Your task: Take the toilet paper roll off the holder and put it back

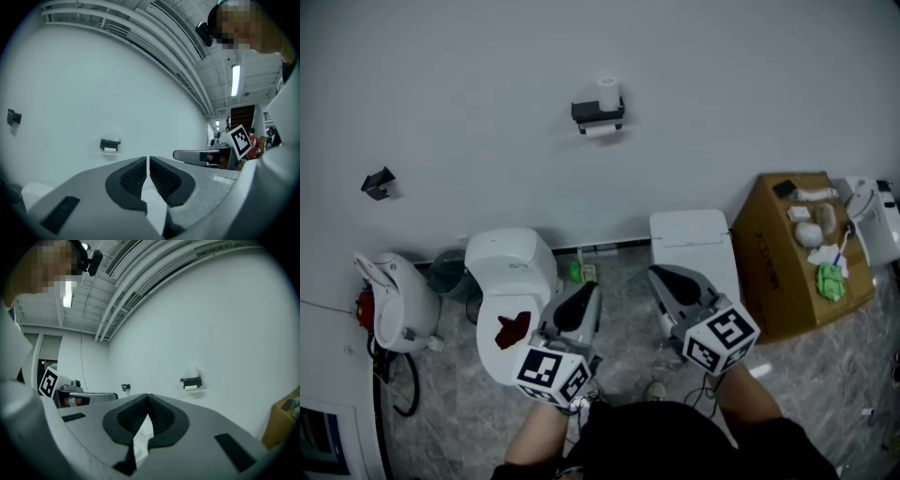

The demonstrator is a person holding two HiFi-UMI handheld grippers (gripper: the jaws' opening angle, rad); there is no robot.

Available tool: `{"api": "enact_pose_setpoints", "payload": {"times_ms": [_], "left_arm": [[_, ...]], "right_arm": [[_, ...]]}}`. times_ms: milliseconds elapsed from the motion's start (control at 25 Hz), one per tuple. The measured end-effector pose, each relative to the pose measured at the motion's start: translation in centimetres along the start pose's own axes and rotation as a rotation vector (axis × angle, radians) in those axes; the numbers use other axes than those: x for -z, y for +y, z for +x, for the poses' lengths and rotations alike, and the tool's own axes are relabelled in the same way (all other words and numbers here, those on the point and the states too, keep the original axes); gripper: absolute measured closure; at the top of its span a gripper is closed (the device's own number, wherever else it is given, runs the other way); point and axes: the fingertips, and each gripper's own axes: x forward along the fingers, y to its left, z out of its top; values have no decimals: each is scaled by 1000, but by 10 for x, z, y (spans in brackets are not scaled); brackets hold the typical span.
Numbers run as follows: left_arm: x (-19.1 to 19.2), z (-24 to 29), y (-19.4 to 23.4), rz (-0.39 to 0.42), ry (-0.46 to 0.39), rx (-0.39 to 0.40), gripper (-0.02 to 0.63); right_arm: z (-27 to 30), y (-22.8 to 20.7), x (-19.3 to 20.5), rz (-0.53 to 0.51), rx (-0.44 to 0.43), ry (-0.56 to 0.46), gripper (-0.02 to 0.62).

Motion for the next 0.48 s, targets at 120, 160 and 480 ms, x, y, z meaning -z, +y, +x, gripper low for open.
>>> {"api": "enact_pose_setpoints", "payload": {"times_ms": [120,160,480], "left_arm": [[-2,-5,14,-5,-5,1,594],[-2,-7,19,-4,-10,4,585],[-12,-30,60,-18,-19,24,549]], "right_arm": [[11,7,-1,0,5,1,594],[15,10,-1,-1,6,2,594],[49,42,-4,-10,20,-1,559]]}}
